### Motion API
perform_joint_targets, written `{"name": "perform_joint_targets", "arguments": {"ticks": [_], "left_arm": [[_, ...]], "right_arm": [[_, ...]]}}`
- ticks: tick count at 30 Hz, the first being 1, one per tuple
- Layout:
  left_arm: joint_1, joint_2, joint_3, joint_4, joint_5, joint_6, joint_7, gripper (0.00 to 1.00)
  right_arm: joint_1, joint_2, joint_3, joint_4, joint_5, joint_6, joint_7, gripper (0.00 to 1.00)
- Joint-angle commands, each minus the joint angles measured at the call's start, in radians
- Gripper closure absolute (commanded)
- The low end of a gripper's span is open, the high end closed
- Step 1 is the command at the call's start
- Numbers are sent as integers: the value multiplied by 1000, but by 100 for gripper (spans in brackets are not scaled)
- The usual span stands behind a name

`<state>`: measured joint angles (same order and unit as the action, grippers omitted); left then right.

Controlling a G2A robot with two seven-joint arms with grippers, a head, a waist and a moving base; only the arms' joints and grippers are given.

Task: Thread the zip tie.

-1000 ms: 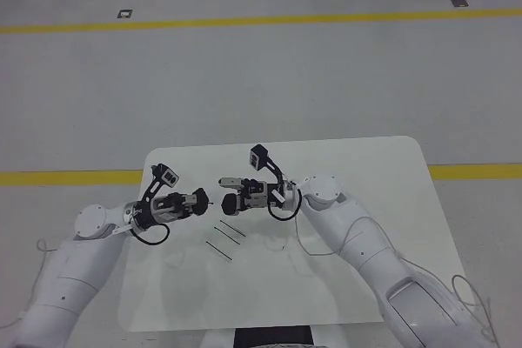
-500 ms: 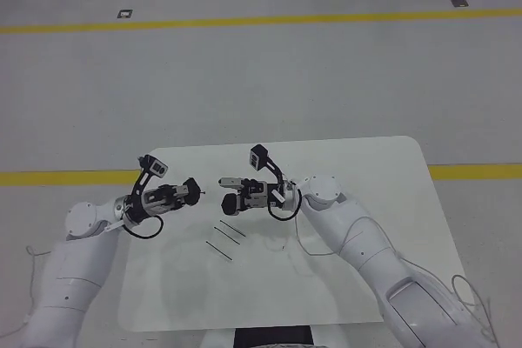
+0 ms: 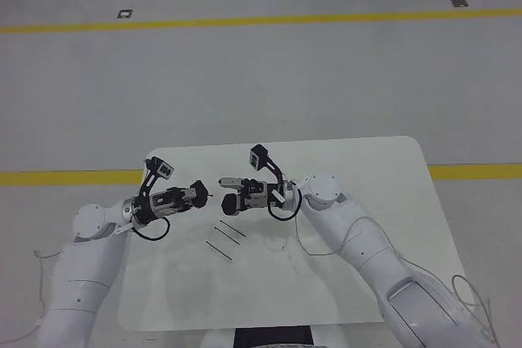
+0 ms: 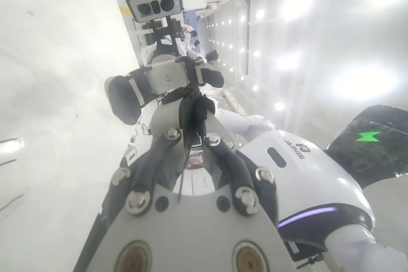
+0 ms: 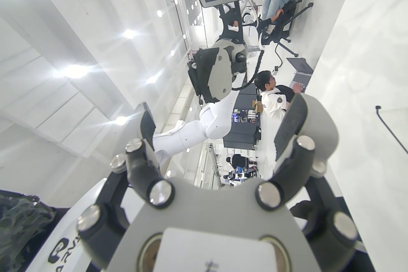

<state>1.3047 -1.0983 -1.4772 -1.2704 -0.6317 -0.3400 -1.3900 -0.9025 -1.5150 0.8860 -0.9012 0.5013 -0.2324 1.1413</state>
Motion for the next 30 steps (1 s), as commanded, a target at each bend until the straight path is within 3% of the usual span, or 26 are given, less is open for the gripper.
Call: {"name": "perform_joint_targets", "arguments": {"ticks": [1, 6, 11, 17, 22, 30], "left_arm": [[0, 0, 0, 0, 0, 0, 0, 100], [4, 0, 4, -2, 5, 8, 23, 100], [0, 11, 13, -16, 23, 0, 0, 100], [-8, 52, 61, -31, -32, 0, 0, 100], [-26, 92, 101, -5, -85, 0, 0, 100], [-47, 136, 143, 18, -144, 0, 0, 100]], "right_arm": [[0, 0, 0, 0, 0, 0, 0, 0], [0, 0, 0, 0, 0, 0, 0, 0], [0, 0, 0, 0, 0, 0, 0, 0], [0, 0, 0, 0, 0, 0, 0, 0], [0, 0, 0, 0, 0, 0, 0, 0], [0, 0, 0, 0, 0, 0, 0, 0]]}}
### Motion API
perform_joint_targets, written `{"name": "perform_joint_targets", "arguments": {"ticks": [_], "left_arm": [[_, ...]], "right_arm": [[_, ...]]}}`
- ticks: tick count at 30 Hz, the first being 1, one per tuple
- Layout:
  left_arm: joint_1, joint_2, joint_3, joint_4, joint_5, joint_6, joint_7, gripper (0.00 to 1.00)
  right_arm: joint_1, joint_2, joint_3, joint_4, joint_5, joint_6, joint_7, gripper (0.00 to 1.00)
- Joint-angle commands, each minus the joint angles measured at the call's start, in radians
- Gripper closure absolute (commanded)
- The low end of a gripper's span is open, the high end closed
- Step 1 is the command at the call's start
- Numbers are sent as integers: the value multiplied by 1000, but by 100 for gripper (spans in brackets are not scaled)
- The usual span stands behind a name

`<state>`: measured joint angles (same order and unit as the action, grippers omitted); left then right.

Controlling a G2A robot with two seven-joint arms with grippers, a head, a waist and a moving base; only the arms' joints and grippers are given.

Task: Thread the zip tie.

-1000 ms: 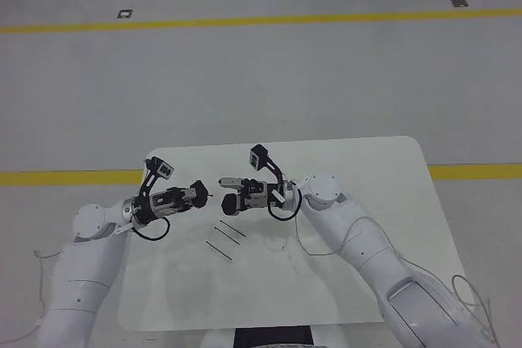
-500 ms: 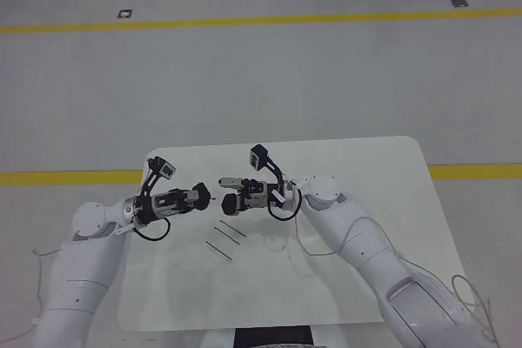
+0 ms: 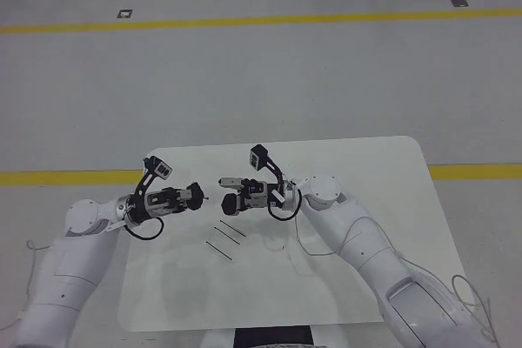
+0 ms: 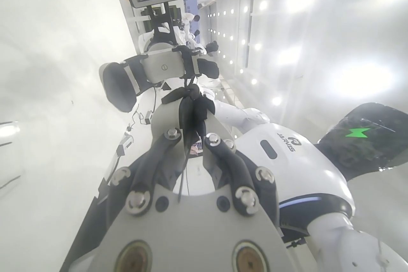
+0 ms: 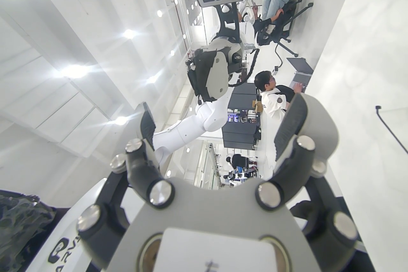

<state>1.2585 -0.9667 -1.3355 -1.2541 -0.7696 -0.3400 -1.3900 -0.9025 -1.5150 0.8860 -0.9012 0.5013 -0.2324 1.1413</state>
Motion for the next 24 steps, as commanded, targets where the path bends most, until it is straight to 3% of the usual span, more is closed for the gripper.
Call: {"name": "perform_joint_targets", "arguments": {"ticks": [1, 5, 11, 19, 24], "left_arm": [[-2, 8, 2, 3, -10, 0, 0, 100], [-5, 20, -19, 29, -58, 0, 0, 100], [4, 20, -49, 41, -97, 0, 0, 100], [8, 19, -62, 34, -79, 0, 0, 100], [8, 19, -62, 34, -79, 0, 0, 100]], "right_arm": [[0, 0, 0, 0, 0, 0, 0, 0], [0, 0, 0, 0, 0, 0, 0, 0], [0, 0, 0, 0, 0, 0, 0, 0], [0, 1, -1, 1, -10, 3, -9, 0], [25, 17, -34, -43, -242, 132, -114, 0]]}}
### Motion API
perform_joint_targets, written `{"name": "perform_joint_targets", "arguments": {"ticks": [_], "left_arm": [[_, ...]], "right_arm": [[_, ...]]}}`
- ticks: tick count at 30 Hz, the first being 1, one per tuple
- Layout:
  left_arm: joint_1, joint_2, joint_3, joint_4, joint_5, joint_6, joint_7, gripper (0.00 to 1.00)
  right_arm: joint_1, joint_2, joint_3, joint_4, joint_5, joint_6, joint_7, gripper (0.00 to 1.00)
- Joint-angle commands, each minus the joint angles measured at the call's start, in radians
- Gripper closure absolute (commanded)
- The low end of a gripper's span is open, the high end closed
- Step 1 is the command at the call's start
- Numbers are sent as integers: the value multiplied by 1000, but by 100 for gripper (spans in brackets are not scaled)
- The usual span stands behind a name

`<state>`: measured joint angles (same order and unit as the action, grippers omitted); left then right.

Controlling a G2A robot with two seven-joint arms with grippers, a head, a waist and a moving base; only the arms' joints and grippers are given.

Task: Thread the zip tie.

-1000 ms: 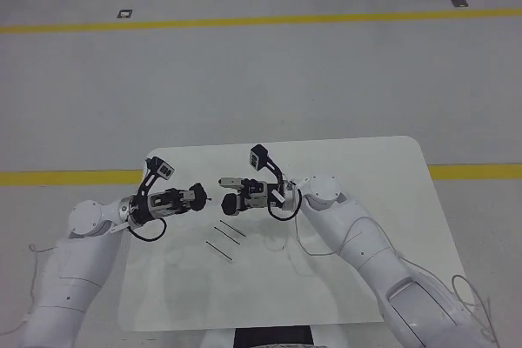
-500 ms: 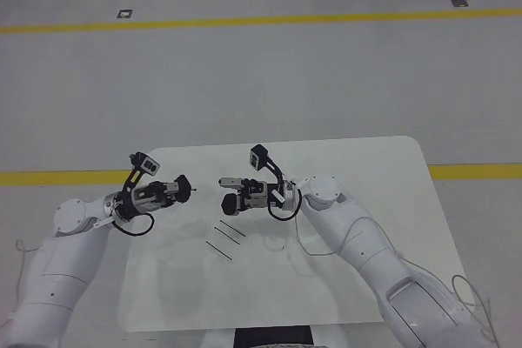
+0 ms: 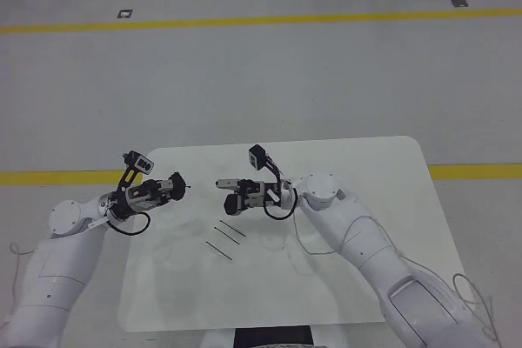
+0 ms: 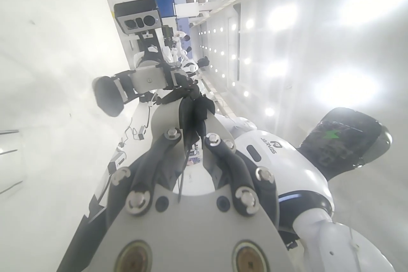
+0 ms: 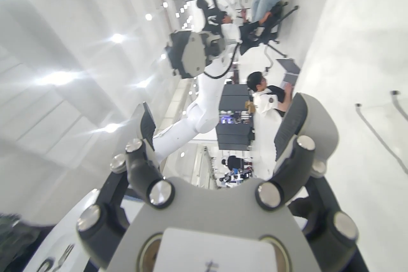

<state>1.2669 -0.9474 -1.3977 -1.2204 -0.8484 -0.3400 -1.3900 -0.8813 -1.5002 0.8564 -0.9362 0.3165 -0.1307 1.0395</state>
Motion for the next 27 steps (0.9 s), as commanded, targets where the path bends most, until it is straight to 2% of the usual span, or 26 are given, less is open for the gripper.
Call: {"name": "perform_joint_targets", "arguments": {"ticks": [1, 6, 12, 15, 25, 27], "left_arm": [[0, 0, 0, 0, 0, 0, 0, 100], [0, 0, 0, 0, 0, 0, 0, 100], [0, 0, 0, 0, 0, 0, 0, 100], [0, 0, 0, 0, 0, 0, 0, 100], [0, 0, 0, 0, 0, 0, 0, 100], [0, 0, 0, 0, 0, 0, 0, 100]], "right_arm": [[9, 6, -12, -16, -98, 57, -17, 0], [31, 13, -62, -54, -267, 196, -29, 0], [61, 10, -126, -83, -410, 302, -33, 0], [79, 7, -164, -93, -497, 335, -39, 0], [81, 7, -167, -93, -506, 344, -43, 0], [84, 6, -197, -103, -573, 370, -49, 0]]}}
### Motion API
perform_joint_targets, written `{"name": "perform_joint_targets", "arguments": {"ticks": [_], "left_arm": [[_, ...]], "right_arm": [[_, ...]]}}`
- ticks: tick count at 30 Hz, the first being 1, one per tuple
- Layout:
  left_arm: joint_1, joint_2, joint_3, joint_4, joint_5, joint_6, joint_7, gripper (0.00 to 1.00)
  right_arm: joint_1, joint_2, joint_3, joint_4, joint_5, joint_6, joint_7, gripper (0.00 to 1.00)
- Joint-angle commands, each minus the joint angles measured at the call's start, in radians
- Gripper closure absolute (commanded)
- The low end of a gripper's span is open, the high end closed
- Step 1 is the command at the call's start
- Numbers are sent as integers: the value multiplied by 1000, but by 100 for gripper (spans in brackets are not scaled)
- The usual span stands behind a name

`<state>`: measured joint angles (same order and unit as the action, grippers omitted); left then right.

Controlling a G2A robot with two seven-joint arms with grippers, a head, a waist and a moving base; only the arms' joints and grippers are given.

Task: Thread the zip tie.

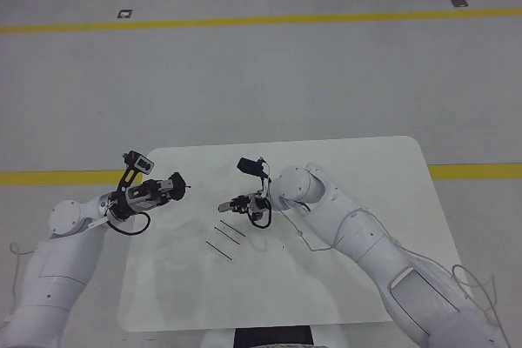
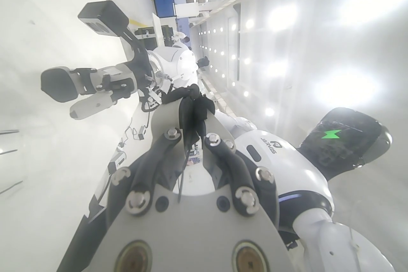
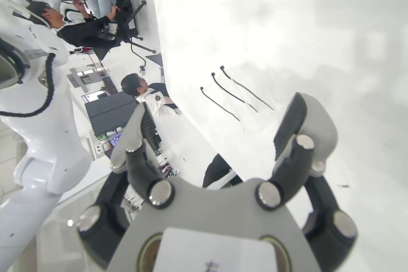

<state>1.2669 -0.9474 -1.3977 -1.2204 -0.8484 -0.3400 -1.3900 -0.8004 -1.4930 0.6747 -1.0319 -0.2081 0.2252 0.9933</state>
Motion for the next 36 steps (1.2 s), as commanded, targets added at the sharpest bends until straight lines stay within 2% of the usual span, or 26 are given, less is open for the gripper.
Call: {"name": "perform_joint_targets", "arguments": {"ticks": [1, 4, 7, 19, 28, 33, 36], "left_arm": [[0, 0, 0, 0, 0, 0, 0, 100], [0, 0, 0, 0, 0, 0, 0, 100], [0, 0, 0, 0, 0, 0, 0, 100], [0, 0, 0, 0, 0, 0, 0, 100], [0, 0, 0, 0, 0, 0, 0, 100], [0, 0, 0, 0, 0, 0, 0, 100], [0, 0, 0, 0, 0, 0, 0, 100]], "right_arm": [[5, -3, -22, -18, -58, 19, -6, 0], [28, -9, -55, -13, -127, 17, -1, 0], [52, -21, -80, 3, -147, 11, 10, 0], [124, -94, -179, 119, -166, -47, 36, 0], [118, -94, -182, 119, -173, -50, 28, 0], [112, -89, -201, 95, -252, -123, 24, 0], [110, -87, -204, 81, -281, -147, 31, 0]]}}
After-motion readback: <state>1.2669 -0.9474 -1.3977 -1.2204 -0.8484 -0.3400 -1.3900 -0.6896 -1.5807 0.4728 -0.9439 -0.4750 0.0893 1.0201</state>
